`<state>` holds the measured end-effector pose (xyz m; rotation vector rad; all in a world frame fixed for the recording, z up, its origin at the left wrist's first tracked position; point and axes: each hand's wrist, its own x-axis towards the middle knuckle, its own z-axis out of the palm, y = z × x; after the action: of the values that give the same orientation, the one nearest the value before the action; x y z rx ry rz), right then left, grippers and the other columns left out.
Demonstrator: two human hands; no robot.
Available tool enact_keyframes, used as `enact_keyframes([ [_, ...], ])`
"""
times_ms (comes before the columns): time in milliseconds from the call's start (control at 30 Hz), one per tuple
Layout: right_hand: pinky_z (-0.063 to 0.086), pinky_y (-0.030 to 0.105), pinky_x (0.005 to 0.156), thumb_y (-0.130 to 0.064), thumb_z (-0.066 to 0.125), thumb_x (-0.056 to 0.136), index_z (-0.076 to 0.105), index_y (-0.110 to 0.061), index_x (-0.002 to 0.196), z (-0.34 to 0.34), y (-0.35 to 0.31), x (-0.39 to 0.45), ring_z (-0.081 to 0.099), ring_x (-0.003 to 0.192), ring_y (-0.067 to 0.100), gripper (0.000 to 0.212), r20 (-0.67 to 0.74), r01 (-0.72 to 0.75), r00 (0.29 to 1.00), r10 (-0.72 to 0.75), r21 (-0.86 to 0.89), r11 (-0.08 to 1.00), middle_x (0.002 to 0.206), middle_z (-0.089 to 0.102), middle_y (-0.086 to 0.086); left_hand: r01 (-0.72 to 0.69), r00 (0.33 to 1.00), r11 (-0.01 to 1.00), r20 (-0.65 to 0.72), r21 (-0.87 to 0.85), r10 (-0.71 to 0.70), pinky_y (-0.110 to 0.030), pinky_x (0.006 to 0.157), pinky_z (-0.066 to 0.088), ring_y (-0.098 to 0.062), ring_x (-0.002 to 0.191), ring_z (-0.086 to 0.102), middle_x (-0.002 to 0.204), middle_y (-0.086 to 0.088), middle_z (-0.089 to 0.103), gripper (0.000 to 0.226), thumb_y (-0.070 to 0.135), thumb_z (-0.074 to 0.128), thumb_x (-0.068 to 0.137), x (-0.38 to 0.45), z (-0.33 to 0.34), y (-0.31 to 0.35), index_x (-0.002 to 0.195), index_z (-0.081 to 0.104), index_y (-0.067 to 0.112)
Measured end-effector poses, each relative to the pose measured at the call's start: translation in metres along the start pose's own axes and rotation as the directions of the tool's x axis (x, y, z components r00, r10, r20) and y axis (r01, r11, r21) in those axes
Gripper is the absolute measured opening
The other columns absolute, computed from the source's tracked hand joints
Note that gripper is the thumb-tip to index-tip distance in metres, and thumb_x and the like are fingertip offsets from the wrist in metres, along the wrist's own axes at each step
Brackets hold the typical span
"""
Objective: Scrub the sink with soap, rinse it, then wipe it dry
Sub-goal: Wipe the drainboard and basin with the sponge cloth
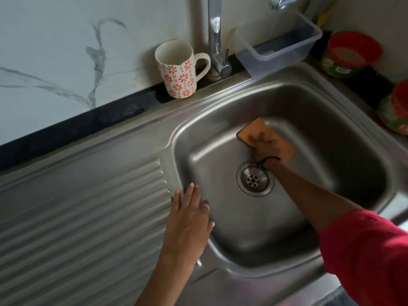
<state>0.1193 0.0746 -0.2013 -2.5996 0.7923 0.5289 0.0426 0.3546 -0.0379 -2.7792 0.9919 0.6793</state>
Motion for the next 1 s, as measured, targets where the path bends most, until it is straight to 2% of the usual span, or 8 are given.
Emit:
enact_keyframes([
  [200, 0.023, 0.057, 0.105, -0.015, 0.027, 0.100, 0.016, -0.040, 0.146, 0.044, -0.060, -0.034, 0.017, 0.135, 0.046, 0.054, 0.100, 0.227, 0.970, -0.223, -0.026, 0.974, 0.158, -0.009, 0.002, 0.001, 0.999, 0.998, -0.054, -0.064, -0.005, -0.039, 0.116, -0.005, -0.018, 0.145, -0.004, 0.157, -0.005, 0.005, 0.053, 0.041, 0.037, 0.097, -0.002, 0.003, -0.004, 0.145, 0.028, 0.019],
  [433, 0.014, 0.051, 0.111, -0.032, 0.028, 0.100, 0.018, -0.037, 0.147, 0.056, -0.087, -0.061, 0.011, 0.139, 0.038, 0.049, 0.284, 0.402, 0.877, -0.388, 0.008, 0.915, 0.158, 0.005, 0.002, 0.042, 0.995, 0.983, -0.077, -0.177, -0.056, -0.037, 0.116, -0.004, -0.013, 0.144, 0.003, 0.154, -0.001, 0.018, 0.052, 0.031, 0.049, 0.091, 0.000, 0.002, -0.002, 0.141, 0.036, 0.020],
  [567, 0.021, 0.050, 0.112, -0.018, 0.032, 0.096, 0.028, -0.041, 0.143, 0.061, -0.084, -0.061, 0.020, 0.137, 0.034, 0.052, 0.354, 0.541, 0.796, -0.491, -0.052, 0.840, 0.157, 0.008, -0.010, 0.049, 0.996, 0.981, -0.062, -0.188, -0.062, -0.036, 0.115, -0.007, -0.011, 0.144, 0.003, 0.152, 0.000, 0.025, 0.051, 0.032, 0.049, 0.091, 0.000, 0.004, -0.003, 0.139, 0.039, 0.020],
  [767, 0.032, 0.034, 0.110, -0.012, 0.046, 0.089, 0.047, -0.014, 0.137, 0.068, -0.072, -0.065, 0.039, 0.132, 0.026, 0.047, 0.265, 0.671, 0.708, -0.655, 0.039, 0.741, 0.144, 0.044, 0.006, 0.033, 0.999, 0.989, -0.027, -0.147, -0.037, -0.042, 0.114, -0.009, -0.016, 0.143, 0.008, 0.147, -0.001, 0.033, 0.046, 0.023, 0.047, 0.093, 0.001, 0.006, 0.002, 0.138, 0.040, 0.020],
  [833, 0.037, 0.014, 0.101, -0.002, 0.052, 0.088, 0.054, -0.004, 0.128, 0.060, -0.070, -0.062, 0.047, 0.123, 0.019, 0.040, 0.266, 0.744, 0.636, -0.724, 0.038, 0.667, 0.134, 0.052, 0.017, 0.040, 0.999, 0.990, 0.002, -0.132, -0.041, -0.044, 0.114, -0.009, -0.018, 0.143, 0.010, 0.147, -0.002, 0.034, 0.047, 0.022, 0.047, 0.094, 0.001, 0.004, 0.006, 0.140, 0.038, 0.020],
  [867, 0.038, 0.013, 0.098, 0.001, 0.054, 0.085, 0.059, -0.001, 0.122, 0.057, -0.067, -0.057, 0.052, 0.118, 0.022, 0.037, 0.225, 0.798, 0.582, -0.782, 0.027, 0.602, 0.127, 0.057, 0.020, 0.032, 0.999, 0.992, 0.016, -0.123, -0.030, -0.044, 0.114, -0.009, -0.019, 0.143, 0.009, 0.147, -0.002, 0.033, 0.048, 0.024, 0.048, 0.094, 0.001, 0.004, 0.007, 0.140, 0.037, 0.020],
  [933, 0.046, 0.030, 0.092, 0.002, 0.057, 0.079, 0.071, -0.003, 0.104, 0.055, -0.065, -0.047, 0.062, 0.104, 0.032, 0.029, 0.245, 0.861, 0.462, -0.852, 0.105, 0.497, 0.112, 0.064, 0.021, 0.031, 0.999, 0.992, 0.044, -0.122, -0.026, -0.045, 0.114, -0.010, -0.019, 0.144, 0.007, 0.151, -0.001, 0.026, 0.052, 0.031, 0.050, 0.092, -0.002, 0.005, 0.011, 0.141, 0.037, 0.020],
  [1000, 0.046, 0.034, 0.091, 0.002, 0.057, 0.081, 0.074, -0.006, 0.099, 0.047, -0.064, -0.048, 0.061, 0.102, 0.034, 0.026, 0.383, 0.848, 0.467, -0.797, 0.061, 0.526, 0.111, 0.064, 0.019, 0.034, 0.997, 0.989, 0.073, -0.146, -0.024, -0.044, 0.114, -0.010, -0.017, 0.144, 0.005, 0.155, 0.002, 0.018, 0.056, 0.036, 0.051, 0.091, -0.007, 0.005, 0.018, 0.142, 0.035, 0.019],
])
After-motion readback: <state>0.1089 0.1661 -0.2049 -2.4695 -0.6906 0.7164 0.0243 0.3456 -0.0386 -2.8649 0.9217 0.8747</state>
